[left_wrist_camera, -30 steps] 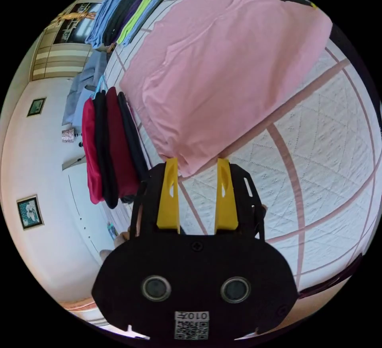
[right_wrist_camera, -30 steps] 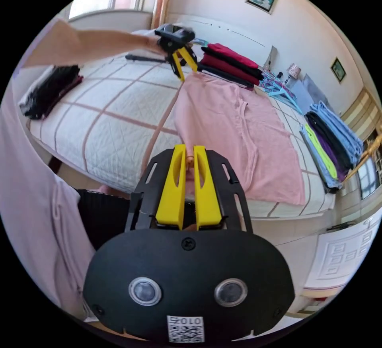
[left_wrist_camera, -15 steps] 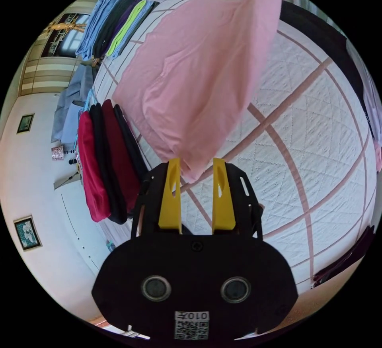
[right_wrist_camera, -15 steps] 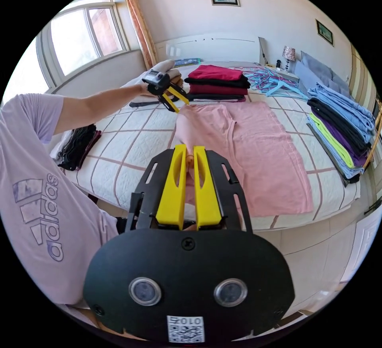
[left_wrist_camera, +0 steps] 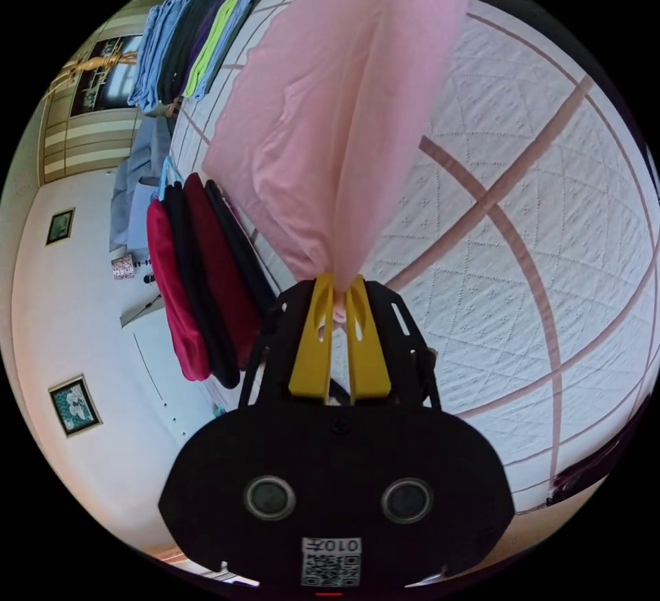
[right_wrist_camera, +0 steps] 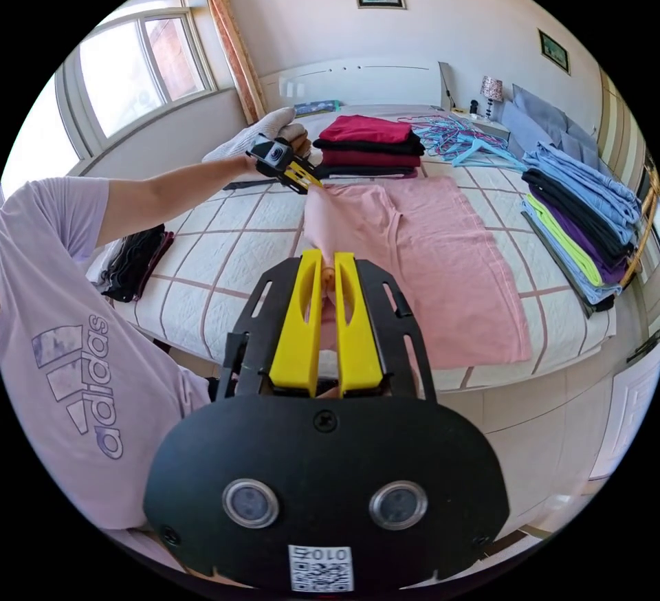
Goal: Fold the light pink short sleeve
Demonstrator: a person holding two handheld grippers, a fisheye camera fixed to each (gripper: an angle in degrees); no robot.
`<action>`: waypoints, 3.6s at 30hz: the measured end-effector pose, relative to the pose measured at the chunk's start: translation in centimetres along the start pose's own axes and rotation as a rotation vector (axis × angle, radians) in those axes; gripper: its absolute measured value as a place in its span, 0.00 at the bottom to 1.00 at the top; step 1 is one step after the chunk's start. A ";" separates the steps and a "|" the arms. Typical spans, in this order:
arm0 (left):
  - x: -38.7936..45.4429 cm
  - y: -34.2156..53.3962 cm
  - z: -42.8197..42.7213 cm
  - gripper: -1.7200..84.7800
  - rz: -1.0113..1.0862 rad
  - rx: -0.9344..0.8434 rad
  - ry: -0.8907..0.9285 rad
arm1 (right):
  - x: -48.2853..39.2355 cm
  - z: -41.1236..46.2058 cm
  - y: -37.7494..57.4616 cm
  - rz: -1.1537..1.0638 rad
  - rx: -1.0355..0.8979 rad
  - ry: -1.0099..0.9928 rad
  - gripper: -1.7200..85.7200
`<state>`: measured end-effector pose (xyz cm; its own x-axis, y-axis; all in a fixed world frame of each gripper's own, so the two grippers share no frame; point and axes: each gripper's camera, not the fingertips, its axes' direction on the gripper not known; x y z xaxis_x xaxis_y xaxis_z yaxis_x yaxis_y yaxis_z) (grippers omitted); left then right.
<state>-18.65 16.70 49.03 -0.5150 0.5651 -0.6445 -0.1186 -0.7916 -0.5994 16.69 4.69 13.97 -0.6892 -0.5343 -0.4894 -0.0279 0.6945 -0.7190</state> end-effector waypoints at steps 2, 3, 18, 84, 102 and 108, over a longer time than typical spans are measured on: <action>-0.3 0.0 -1.0 0.03 0.014 -0.032 -0.032 | -0.6 -0.4 0.0 -0.015 0.004 0.014 0.08; -0.3 0.1 -1.4 0.03 0.018 -0.037 -0.034 | -0.9 -0.7 0.0 -0.022 0.011 0.026 0.08; 9.9 5.7 -10.3 0.02 -0.006 -0.235 0.042 | -4.9 -1.3 6.2 -0.131 -0.003 -0.081 0.07; 1.8 24.6 3.9 0.14 -0.958 -0.088 0.598 | 11.3 22.8 10.0 0.361 -0.300 -0.303 0.16; 6.3 22.9 -5.1 0.04 -0.960 -0.036 0.473 | 2.6 24.8 9.2 0.369 -0.311 -0.147 0.06; 6.8 21.5 -10.7 0.08 -1.024 -0.108 0.405 | 3.0 25.6 10.7 0.323 -0.318 -0.192 0.11</action>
<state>-15.64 6.05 26.70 0.1024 0.9912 0.0844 -0.2452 0.1074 -0.9635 32.92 -1.84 -7.80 -0.5538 -0.3261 -0.7661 -0.0752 0.9360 -0.3440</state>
